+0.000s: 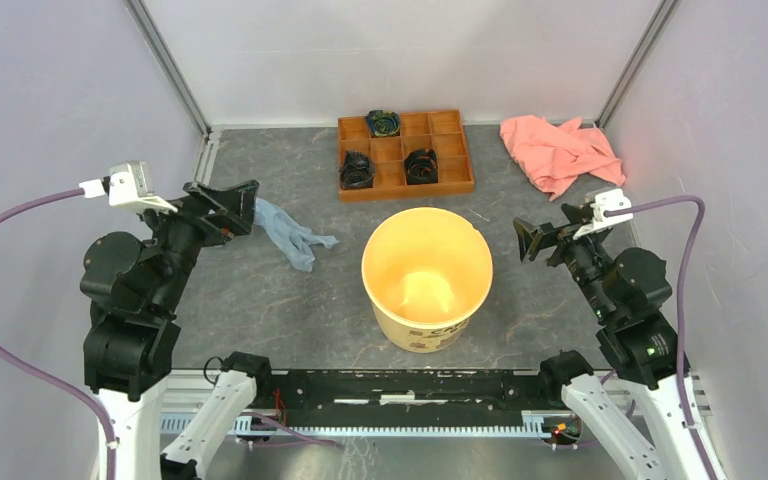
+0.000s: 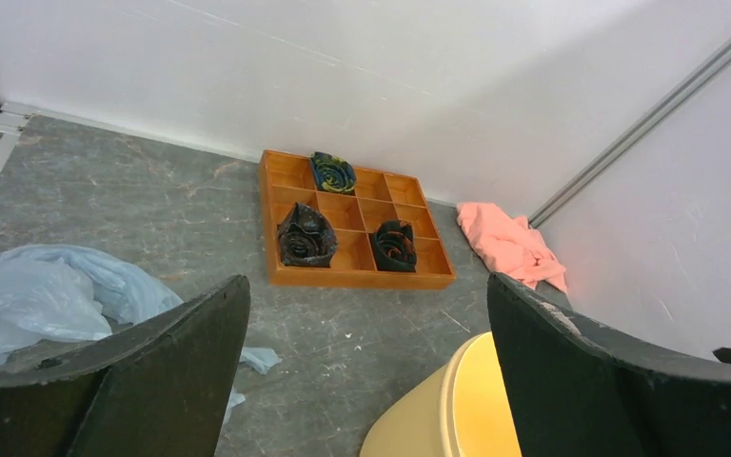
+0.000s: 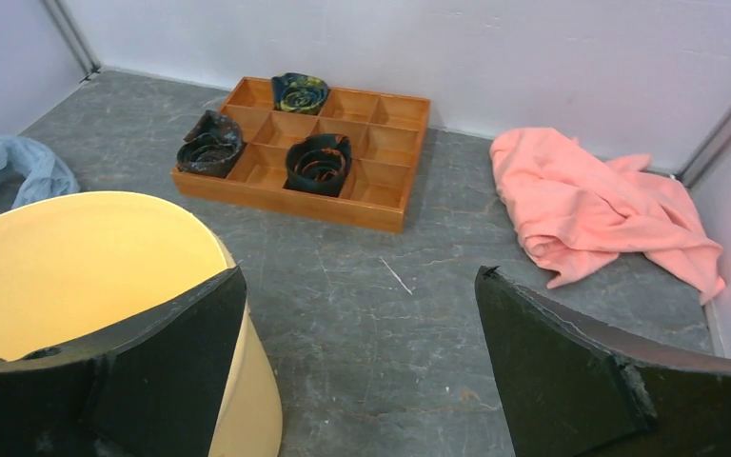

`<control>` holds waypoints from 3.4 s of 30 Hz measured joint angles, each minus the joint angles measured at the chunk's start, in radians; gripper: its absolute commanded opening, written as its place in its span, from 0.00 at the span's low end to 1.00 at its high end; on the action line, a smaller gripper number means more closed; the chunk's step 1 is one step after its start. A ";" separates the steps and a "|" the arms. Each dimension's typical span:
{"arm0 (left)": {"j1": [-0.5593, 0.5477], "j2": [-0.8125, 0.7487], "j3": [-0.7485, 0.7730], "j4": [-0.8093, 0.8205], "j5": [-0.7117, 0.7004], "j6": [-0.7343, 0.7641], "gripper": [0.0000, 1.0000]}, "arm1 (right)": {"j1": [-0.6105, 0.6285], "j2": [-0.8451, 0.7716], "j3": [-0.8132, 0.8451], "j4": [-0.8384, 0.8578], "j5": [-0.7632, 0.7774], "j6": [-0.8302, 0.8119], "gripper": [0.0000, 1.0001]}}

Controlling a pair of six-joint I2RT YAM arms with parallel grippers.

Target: Put the trash bags into the trash bin

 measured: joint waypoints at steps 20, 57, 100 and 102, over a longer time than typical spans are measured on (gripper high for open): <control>0.117 0.033 -0.470 -0.032 0.256 -0.095 0.98 | -0.060 -0.063 0.042 -0.023 0.037 0.034 0.98; -0.789 1.049 -0.340 0.726 0.118 -0.520 1.00 | -0.063 -0.133 0.072 0.005 0.014 -0.014 0.98; -0.181 0.719 -0.557 0.266 -0.240 -0.224 0.44 | 0.571 0.668 0.155 0.211 -0.020 0.005 0.98; -0.181 0.722 -0.557 0.273 -0.250 -0.206 0.25 | 0.572 0.676 0.143 0.197 0.032 -0.013 0.98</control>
